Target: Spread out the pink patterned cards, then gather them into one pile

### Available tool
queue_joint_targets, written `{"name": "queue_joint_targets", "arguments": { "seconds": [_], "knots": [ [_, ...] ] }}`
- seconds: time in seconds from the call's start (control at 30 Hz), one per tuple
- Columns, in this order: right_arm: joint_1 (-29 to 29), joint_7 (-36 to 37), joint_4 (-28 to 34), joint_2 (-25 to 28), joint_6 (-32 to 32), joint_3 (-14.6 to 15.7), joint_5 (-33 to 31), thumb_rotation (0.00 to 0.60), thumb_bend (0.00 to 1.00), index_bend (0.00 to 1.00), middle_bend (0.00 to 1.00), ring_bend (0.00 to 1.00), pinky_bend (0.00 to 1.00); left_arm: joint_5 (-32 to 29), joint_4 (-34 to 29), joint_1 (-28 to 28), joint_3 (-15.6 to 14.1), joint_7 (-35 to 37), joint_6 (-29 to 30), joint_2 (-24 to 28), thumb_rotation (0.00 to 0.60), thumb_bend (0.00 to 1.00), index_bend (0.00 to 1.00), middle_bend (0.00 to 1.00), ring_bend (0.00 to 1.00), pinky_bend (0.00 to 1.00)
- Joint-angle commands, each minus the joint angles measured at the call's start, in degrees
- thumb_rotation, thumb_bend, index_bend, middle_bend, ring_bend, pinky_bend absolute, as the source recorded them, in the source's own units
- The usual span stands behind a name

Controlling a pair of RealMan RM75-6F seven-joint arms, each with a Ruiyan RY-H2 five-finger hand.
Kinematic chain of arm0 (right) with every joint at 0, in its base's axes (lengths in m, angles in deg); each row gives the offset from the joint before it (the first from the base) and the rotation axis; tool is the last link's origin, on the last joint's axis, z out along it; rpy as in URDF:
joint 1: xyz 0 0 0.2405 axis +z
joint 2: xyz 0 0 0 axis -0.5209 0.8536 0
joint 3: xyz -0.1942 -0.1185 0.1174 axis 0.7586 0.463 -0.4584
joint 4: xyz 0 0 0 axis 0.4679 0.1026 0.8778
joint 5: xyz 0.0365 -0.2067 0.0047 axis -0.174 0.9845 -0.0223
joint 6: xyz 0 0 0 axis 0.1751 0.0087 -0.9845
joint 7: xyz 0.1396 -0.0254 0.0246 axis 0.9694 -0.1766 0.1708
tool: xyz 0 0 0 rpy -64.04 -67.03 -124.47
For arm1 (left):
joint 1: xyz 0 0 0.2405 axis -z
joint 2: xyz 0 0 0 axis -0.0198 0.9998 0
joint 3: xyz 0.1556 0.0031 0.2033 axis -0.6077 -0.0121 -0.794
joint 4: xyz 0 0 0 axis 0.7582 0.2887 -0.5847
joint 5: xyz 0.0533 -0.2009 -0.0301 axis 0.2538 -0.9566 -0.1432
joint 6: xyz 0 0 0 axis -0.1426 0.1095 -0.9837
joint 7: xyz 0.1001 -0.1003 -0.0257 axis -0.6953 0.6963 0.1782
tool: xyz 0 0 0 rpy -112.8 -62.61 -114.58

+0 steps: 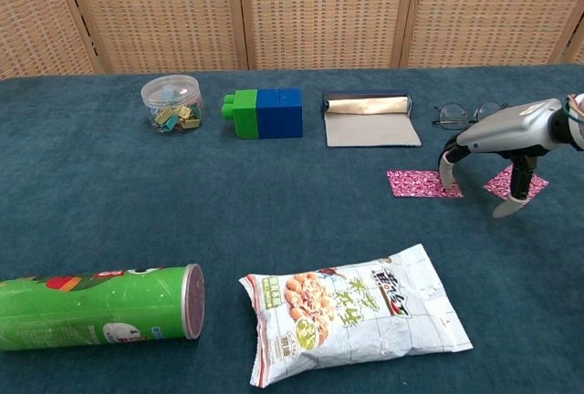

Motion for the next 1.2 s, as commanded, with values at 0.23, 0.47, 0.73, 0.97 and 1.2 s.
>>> {"name": "queue_joint_targets", "arguments": {
  "seconds": [0.23,0.47,0.73,0.97,1.2],
  "knots": [
    [-0.66,0.10,3.81,2.56,1.00,1.31,1.04,0.600,0.26,0.28,0.18,0.00,0.00,0.25,-0.23,0.26,0.07,-0.38,-0.15,-0.14,0.600,0.04,0.00,0.00,0.00,0.00],
    [-1.24,0.06,7.39,4.51,2.16,2.19,1.86,0.600,0.26,0.28,0.18,0.00,0.00,0.36,-0.43,0.34,0.10,-0.65,-0.14,-0.18,0.600,0.04,0.00,0.00,0.00,0.00],
    [-2.05,-0.21,11.54,6.83,3.18,3.56,2.81,0.600,0.26,0.28,0.18,0.00,0.00,0.43,-0.58,0.26,0.06,-0.75,0.00,-0.04,0.600,0.05,0.00,0.00,0.00,0.00],
    [-2.88,-0.66,14.86,8.96,5.44,4.03,3.74,0.600,0.26,0.28,0.18,0.00,0.00,0.70,-0.76,0.32,0.09,-0.91,0.11,-0.05,0.600,0.05,0.00,0.00,0.00,0.00],
    [-3.50,0.19,15.61,9.84,8.35,2.48,3.14,0.600,0.24,0.30,0.18,0.00,0.00,0.87,-0.96,0.26,0.08,-1.00,0.33,-0.02,0.600,0.05,0.00,0.00,0.00,0.00]
  ]
}}
